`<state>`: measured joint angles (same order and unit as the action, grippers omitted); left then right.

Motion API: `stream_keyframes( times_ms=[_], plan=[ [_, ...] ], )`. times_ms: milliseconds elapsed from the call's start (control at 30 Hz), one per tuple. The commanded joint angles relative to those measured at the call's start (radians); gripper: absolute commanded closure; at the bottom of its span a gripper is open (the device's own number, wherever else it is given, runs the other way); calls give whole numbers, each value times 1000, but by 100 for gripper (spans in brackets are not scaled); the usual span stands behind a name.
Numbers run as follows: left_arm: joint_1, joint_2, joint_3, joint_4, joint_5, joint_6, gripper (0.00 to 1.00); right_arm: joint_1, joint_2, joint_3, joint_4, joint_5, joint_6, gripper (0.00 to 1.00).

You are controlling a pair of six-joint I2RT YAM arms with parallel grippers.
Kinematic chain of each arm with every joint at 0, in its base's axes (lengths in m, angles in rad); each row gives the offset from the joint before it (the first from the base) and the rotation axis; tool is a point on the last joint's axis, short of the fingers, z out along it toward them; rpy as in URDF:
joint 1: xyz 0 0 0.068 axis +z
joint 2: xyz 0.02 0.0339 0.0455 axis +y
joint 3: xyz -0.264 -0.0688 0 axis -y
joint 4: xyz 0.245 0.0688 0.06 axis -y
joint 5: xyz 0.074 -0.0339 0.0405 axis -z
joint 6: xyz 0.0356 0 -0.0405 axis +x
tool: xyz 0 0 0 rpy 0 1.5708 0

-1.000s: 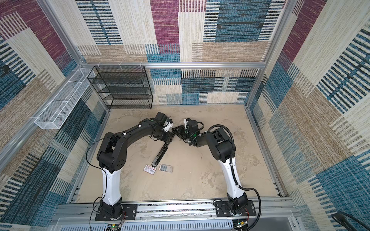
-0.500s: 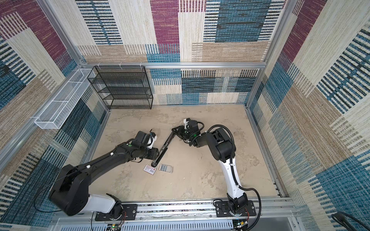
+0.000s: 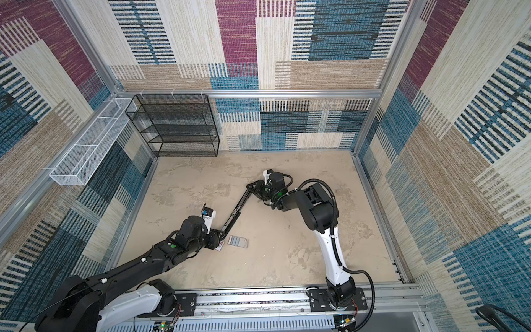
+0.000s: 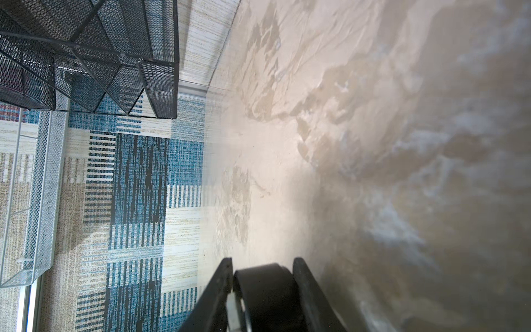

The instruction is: Load the staples into the stapler

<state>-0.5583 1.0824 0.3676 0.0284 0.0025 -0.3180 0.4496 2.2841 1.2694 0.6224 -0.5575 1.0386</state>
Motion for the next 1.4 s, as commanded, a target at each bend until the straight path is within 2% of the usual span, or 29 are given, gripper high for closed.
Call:
stream_keyframes(
  times_ms=[0, 133, 300, 533, 733, 833, 1000, 1200, 1300, 1367],
  plan=[
    [0, 17, -24, 143, -23, 14, 48, 1, -11, 9, 17, -16, -10, 66],
    [0, 62, -18, 167, 12, 28, 51, 1, -10, 9, 14, -14, -9, 66],
    [-4, 118, -6, 169, 46, 31, 61, 1, -8, 9, 13, -12, -8, 66],
    [-12, 106, -17, 180, 44, 33, 69, 1, -8, 16, 4, -9, -11, 66],
    [-26, 108, -21, 181, 45, 36, 71, 1, -9, 21, -1, -7, -13, 66],
    [-36, 109, -22, 178, 30, 32, 66, 1, -9, 21, -3, -5, -13, 66],
    [-49, 125, -19, 173, 16, 30, 68, 1, -10, 18, -1, -3, -12, 66],
    [-61, 129, -22, 170, 1, 25, 77, 1, -12, 12, 3, -4, -13, 66],
    [-64, 126, -22, 170, -8, 30, 87, 1, -14, 10, 8, -7, -14, 66],
    [-67, 120, -22, 170, -14, 33, 87, 1, -18, 10, 8, -7, -18, 66]
  ],
)
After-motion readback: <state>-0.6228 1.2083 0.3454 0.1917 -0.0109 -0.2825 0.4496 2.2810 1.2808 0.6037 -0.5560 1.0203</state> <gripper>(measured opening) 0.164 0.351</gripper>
